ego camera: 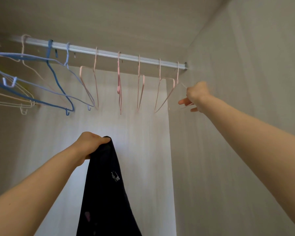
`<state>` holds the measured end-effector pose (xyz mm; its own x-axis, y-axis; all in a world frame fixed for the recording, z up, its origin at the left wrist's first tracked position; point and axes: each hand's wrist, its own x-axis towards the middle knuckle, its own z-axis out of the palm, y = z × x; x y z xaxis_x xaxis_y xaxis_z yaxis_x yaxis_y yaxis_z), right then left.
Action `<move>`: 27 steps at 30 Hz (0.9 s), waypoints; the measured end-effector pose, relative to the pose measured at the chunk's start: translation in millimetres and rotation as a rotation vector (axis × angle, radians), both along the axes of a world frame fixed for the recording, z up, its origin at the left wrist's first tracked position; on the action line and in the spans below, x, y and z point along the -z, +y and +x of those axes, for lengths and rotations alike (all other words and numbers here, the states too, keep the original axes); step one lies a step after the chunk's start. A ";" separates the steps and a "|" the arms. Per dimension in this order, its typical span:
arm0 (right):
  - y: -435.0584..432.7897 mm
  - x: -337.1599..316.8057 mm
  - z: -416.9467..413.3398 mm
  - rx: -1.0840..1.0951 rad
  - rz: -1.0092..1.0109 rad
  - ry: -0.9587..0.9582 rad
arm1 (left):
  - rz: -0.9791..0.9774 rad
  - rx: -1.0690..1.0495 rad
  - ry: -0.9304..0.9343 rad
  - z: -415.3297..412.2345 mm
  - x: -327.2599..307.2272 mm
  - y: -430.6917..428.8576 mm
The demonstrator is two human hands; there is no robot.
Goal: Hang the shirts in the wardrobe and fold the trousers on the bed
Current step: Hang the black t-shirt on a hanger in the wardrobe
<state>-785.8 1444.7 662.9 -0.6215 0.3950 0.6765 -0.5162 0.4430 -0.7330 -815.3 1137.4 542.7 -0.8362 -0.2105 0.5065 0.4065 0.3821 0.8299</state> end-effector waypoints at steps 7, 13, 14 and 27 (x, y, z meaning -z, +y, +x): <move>-2.5 -8.2 -5.5 -0.074 -0.034 -0.003 | -0.126 0.044 0.001 8.1 5.2 3.5; 1.1 -16.3 5.4 -0.030 -0.032 0.105 | -0.139 0.032 0.019 22.3 6.3 1.4; 1.4 -13.9 8.1 -0.030 -0.031 0.101 | -0.135 0.023 0.026 25.3 6.7 0.8; -19.4 84.3 69.8 -0.016 -0.042 0.030 | -0.101 0.030 0.015 82.9 46.6 -11.0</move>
